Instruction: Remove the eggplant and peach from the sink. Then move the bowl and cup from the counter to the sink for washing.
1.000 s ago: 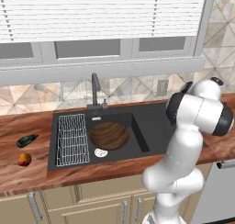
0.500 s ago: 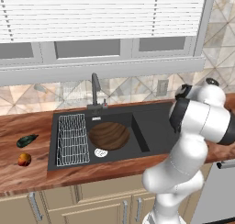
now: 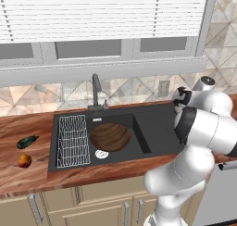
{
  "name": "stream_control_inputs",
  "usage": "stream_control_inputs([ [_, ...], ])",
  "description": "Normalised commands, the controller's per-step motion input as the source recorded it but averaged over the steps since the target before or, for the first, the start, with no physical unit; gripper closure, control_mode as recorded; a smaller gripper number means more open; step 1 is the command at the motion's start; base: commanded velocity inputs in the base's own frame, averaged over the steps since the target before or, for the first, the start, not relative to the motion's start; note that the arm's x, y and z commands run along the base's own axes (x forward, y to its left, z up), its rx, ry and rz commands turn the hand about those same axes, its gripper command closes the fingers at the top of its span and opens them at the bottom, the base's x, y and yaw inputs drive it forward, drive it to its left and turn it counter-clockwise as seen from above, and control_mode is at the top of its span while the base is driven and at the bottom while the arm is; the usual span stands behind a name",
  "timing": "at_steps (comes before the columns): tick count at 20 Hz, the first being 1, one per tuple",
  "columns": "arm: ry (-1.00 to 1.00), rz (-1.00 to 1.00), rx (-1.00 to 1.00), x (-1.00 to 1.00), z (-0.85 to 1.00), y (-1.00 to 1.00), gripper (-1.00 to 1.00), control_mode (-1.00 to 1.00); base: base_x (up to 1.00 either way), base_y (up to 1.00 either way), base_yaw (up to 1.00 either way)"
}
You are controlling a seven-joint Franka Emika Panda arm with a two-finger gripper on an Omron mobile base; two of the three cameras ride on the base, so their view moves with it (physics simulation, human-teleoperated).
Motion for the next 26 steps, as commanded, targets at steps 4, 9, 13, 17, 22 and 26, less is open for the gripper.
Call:
stream_control_inputs([
  [4,0.00,0.12,-0.07,-0.06,0.14,0.26,1.00,-1.00,0.00,0.00,0.00],
  [9,0.00,0.13,-0.01,-0.05,0.11,0.24,1.00,-1.00,0.00,0.00,0.00],
  [13,0.02,0.13,0.01,-0.03,0.07,0.23,1.00,-1.00,0.00,0.00,0.00],
  [17,0.10,0.14,0.05,0.00,0.04,0.23,1.00,-1.00,0.00,0.00,0.00],
  [22,0.06,0.15,0.01,0.00,0.04,0.20,1.00,-1.00,0.00,0.00,0.00],
  [26,0.02,0.15,0.00,0.00,0.05,0.22,1.00,-1.00,0.00,0.00,0.00],
])
